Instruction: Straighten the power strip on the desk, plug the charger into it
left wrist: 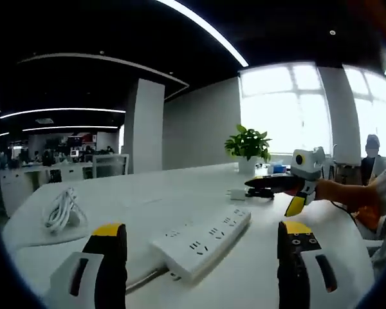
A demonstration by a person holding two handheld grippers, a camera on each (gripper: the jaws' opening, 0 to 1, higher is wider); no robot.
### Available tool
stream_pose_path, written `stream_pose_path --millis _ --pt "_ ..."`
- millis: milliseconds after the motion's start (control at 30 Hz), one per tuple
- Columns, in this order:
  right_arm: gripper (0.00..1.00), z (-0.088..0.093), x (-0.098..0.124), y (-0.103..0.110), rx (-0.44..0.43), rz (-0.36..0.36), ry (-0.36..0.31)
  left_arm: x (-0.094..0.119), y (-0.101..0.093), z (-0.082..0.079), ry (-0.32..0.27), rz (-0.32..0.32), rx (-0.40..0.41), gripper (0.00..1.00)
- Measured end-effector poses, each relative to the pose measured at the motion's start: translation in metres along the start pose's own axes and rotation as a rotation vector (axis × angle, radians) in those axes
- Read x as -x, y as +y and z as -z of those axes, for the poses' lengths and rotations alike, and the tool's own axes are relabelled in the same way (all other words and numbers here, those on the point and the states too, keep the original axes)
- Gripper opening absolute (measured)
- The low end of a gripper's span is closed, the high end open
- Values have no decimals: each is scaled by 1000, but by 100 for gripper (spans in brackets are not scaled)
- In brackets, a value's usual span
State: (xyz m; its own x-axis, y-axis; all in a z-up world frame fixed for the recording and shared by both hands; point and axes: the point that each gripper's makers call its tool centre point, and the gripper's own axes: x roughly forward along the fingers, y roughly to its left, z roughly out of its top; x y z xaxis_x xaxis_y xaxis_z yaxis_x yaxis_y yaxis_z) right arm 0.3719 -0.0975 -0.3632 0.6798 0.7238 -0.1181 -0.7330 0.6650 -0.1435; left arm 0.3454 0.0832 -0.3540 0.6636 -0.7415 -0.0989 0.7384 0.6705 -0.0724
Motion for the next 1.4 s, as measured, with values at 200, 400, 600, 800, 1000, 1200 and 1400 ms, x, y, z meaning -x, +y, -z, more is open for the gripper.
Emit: stream_pose_path --millis 200,400,600,800,1000,1200,1400 --pt "100 -13 10 0 -74 5 -19 10 -7 -16 -63 0 10 99" --pt "100 -28 16 -2 -122 6 -64 19 -15 -21 -66 0 -28 99" --pt "100 -40 21 6 -103 0 -82 26 -26 -19 -37 -5 -61 99" --pt "100 -43 27 21 -52 -12 -54 32 -33 -18 -10 -20 -91 99" --pt "100 -44 33 34 -27 -37 -30 38 -41 -28 -42 -11 -69 99" --pt "100 -45 41 43 15 -39 -25 42 -42 -26 -34 -25 -54 99" --pt "100 -45 52 45 34 -35 -26 47 -42 -23 -31 -32 -41 99"
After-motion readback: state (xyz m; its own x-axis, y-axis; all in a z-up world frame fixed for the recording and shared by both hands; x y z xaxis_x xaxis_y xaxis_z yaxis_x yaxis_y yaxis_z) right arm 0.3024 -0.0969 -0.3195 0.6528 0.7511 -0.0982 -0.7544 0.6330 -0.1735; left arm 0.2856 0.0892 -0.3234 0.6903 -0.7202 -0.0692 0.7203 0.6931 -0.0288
